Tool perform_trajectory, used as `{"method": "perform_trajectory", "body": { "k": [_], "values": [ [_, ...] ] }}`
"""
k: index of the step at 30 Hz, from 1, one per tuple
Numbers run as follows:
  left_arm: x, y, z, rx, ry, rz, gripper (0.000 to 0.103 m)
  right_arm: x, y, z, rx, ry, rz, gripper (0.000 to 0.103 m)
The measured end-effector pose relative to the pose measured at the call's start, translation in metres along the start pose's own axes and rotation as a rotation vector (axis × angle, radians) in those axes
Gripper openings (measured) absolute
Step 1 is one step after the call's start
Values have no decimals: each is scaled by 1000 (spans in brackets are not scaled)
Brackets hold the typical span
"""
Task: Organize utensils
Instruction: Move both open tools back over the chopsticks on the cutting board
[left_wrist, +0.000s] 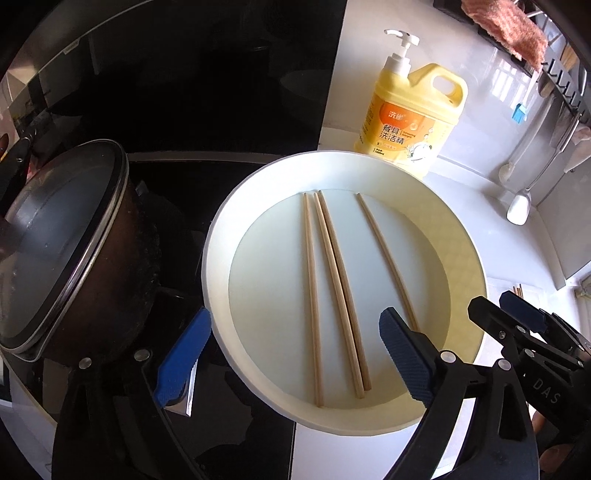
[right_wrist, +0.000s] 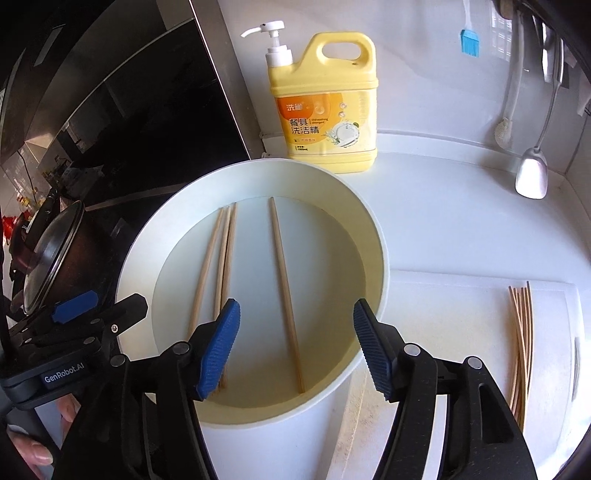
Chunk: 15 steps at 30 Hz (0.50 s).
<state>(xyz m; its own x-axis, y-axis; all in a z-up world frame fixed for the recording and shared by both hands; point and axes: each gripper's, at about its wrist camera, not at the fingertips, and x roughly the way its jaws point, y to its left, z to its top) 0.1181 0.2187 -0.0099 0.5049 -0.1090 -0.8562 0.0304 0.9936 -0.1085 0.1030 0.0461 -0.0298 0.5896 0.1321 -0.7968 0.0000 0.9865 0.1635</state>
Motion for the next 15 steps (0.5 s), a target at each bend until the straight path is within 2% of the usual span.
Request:
{"method": "perform_trajectory", "body": {
  "k": [9, 15],
  "values": [
    [-14, -40, -7, 74, -28, -63, 91, -39, -34, -29, 40, -51, -69, 64],
    [-17, -91, -15, 140, -43, -120, 91, -67, -86, -49, 109, -79, -142, 64]
  ]
}}
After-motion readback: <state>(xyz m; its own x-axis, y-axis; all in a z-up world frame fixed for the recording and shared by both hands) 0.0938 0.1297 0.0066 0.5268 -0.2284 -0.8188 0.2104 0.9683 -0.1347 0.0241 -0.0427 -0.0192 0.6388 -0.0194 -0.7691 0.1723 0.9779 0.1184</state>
